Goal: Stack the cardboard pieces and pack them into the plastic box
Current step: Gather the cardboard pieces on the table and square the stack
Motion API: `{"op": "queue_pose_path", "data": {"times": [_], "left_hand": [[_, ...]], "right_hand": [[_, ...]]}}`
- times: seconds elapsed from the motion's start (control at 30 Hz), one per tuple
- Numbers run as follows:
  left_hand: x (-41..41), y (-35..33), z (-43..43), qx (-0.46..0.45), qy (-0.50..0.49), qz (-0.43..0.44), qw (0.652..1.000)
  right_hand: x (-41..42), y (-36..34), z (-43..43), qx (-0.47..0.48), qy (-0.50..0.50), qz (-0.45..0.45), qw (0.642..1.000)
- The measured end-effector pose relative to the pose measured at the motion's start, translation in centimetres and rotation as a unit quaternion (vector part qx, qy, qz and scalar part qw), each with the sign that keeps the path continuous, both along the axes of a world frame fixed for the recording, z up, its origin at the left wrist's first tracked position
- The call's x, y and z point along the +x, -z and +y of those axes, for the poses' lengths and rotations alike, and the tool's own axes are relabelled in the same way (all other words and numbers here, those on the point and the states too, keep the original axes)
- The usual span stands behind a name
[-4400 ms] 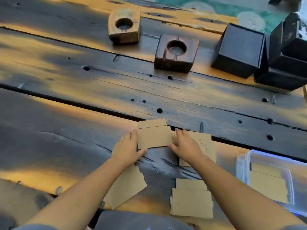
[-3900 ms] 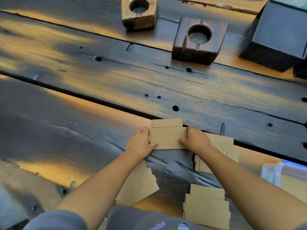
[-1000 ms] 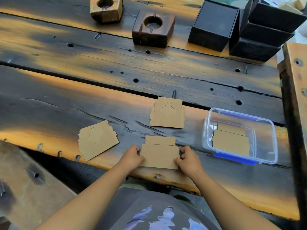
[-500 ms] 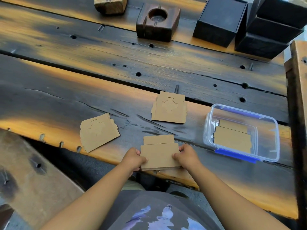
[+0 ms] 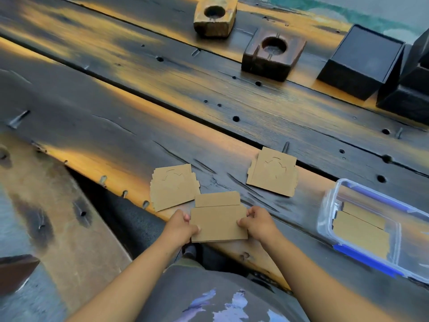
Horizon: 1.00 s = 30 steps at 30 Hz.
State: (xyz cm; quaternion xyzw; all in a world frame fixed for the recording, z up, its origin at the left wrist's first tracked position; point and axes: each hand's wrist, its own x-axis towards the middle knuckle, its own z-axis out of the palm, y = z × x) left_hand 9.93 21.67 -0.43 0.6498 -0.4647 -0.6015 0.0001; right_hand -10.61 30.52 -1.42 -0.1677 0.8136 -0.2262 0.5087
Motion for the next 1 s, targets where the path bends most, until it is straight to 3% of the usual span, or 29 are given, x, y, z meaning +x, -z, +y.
{"op": "queue_pose_path", "data": {"times": [0.23,0.5,0.77,1.0], "left_hand": [[5.0,0.2,-6.6,-0.024,-0.021,-0.004,0.999],[8.0,1.3,-13.3,-0.08,0.054,-0.063,0.993],[8.3,2.7,-15.8,-0.062,0.066,-0.074,0.993],[8.3,2.4,-16.4,-0.055,0.088,-0.094,0.99]], "right_hand": [[4.2,-0.7,-7.9,-0.009,-0.068,0.032,0.997],[7.1,0.2,-15.8,-0.006,-0.103,0.049,0.993],[8.4,1.4,-18.6,0.019,-0.096,0.086,0.991],[7.5,1.5,-19.5,0.046,-0.154,0.091,0.983]]}}
